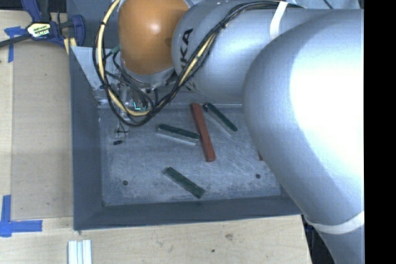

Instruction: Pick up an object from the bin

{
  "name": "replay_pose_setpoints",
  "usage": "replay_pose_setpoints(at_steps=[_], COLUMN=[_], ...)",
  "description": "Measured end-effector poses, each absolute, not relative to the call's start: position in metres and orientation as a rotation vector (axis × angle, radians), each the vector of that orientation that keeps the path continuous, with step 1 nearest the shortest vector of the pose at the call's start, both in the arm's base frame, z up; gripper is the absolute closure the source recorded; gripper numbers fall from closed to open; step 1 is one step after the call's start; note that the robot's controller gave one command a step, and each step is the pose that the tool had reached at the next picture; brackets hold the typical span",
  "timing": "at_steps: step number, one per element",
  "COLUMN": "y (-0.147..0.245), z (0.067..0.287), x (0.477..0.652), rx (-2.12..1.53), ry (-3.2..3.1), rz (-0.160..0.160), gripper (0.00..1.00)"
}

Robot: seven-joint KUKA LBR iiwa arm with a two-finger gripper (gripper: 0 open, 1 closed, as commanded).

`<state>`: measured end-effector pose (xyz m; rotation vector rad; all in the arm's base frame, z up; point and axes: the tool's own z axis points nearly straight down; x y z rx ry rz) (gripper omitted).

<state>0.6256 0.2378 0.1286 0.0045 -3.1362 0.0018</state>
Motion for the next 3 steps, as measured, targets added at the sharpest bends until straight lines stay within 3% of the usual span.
replay_pose_setpoints(at_steps=[1, 2, 3], y=[0.237, 0.185, 0.085], z=[0.134, 0.140, 0.141], x=[0.627, 0.626, 0.626], rx=[0.000, -0.065, -0.105], ry=[-3.143, -3.142, -3.141], rz=[-0.002, -0.003, 0.001], gripper=[0.00, 0.00, 0.00])
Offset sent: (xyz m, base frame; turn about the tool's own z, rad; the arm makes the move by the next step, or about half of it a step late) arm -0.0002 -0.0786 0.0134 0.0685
